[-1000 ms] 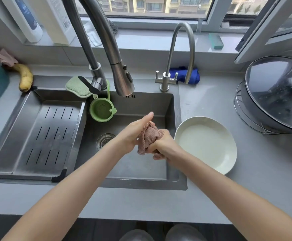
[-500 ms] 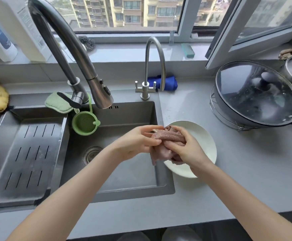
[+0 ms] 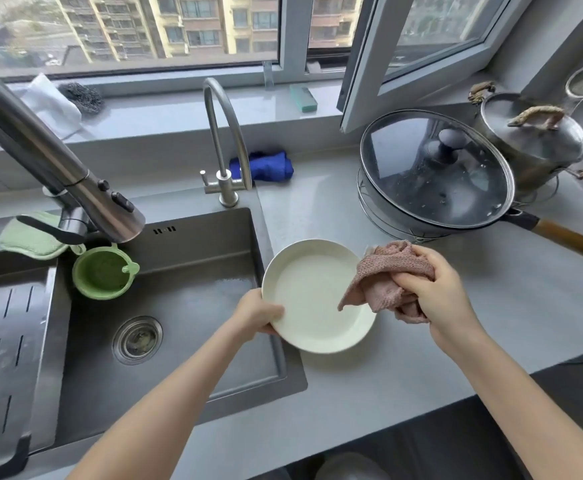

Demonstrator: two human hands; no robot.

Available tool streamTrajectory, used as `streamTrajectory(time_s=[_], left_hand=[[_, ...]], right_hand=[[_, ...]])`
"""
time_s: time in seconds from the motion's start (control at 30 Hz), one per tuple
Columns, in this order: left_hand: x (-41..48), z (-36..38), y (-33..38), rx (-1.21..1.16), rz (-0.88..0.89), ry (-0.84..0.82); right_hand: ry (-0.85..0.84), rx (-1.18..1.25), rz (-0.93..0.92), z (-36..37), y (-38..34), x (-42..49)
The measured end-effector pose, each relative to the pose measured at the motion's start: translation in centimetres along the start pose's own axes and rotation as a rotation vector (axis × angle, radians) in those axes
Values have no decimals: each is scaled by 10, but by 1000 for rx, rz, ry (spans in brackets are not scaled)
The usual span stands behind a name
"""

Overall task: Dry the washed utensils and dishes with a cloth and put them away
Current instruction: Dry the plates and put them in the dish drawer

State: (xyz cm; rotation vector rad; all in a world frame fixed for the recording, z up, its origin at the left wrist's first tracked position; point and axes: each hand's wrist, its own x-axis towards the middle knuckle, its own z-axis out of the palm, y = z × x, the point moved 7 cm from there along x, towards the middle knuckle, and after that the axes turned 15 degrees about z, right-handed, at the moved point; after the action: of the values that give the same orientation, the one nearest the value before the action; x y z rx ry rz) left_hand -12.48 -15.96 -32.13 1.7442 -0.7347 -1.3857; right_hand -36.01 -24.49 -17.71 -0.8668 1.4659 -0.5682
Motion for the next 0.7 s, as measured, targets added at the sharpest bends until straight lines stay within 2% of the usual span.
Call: streamTrajectory(time_s=[0.13, 0.3, 0.53, 0.7], left_hand=[[-9, -11, 3, -76, -7, -58], [-37, -48, -1, -141, -8, -46], [-84, -114, -6, -230, -20, 129], [-104, -159, 1, -108, -24, 301]], right_hand=[[-27, 1, 26, 2, 5, 3], [-58, -35, 38, 17, 7, 8], [-169, -98, 3, 68, 3, 8], [-249, -165, -43, 108, 3, 5]])
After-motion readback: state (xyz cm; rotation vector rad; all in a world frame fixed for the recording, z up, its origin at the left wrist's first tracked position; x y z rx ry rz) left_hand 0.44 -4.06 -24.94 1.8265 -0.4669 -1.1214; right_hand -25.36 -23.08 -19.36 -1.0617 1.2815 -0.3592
